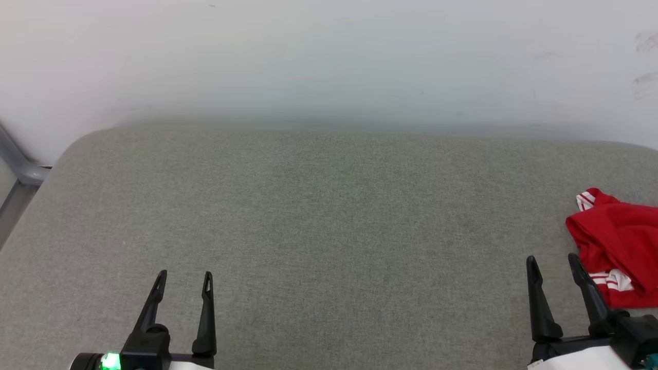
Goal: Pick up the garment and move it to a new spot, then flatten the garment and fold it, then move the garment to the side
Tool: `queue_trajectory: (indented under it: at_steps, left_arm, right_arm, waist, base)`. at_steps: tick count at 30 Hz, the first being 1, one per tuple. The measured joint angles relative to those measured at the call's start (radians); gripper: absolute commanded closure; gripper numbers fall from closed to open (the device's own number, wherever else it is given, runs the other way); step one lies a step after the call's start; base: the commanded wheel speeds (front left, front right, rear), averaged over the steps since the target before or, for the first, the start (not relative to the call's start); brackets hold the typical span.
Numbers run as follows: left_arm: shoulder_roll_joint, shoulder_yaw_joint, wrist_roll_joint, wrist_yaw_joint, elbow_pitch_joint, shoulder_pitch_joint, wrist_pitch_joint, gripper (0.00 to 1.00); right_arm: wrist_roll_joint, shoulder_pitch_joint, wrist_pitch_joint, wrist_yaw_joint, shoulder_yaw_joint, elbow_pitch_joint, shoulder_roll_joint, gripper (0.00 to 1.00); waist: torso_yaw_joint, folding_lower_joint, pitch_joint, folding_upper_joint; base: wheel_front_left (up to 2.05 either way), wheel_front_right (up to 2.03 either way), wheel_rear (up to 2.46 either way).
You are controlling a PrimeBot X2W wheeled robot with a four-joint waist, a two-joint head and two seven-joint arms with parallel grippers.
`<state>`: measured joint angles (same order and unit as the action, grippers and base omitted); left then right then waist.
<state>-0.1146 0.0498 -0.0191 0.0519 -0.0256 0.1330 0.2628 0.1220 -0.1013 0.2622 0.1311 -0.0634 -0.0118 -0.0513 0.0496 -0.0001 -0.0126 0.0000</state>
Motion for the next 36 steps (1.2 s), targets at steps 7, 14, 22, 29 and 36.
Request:
queue_trajectory:
  at_steps: [7,14,22,29,36]
  left_arm:
    - [0.004,-0.009,-0.005,-0.014,0.016,0.01,0.0,0.0]
    - [0.009,-0.017,-0.01,-0.032,0.033,0.017,0.0,0.0]
    - [0.016,-0.025,-0.008,-0.041,0.038,0.017,0.0,0.0]
    - [0.027,-0.024,-0.016,-0.044,0.086,0.031,-0.007,1.0]
    - [0.03,-0.035,-0.16,-0.055,0.109,0.022,-0.045,1.0]
  right_arm:
    - [0.019,-0.023,0.0,0.0,-0.016,0.021,0.0,0.0]
    - [0.019,-0.028,0.0,0.0,-0.031,0.022,0.0,0.0]
    - [0.02,-0.032,0.0,0.0,-0.031,0.014,0.0,0.0]
    - [0.024,-0.041,-0.006,0.0,-0.026,-0.03,0.0,1.0]
    - [0.159,-0.038,-0.037,0.0,-0.025,-0.054,0.001,1.0]
  waist:
    - [0.007,0.0,-0.019,0.0]
    - [0.011,0.0001,-0.028,0.0]
    - [0.009,0.0001,-0.03,0.0]
    - [0.007,0.0002,-0.029,0.0]
    - [0.004,0.0002,-0.026,0.0]
  base:
    - [0.0,0.0,0.0]
    - [0.0,0.0,0.0]
    - [0.0,0.0,0.0]
    - [0.0,0.0,0.0]
    - [0.0,0.0,0.0]
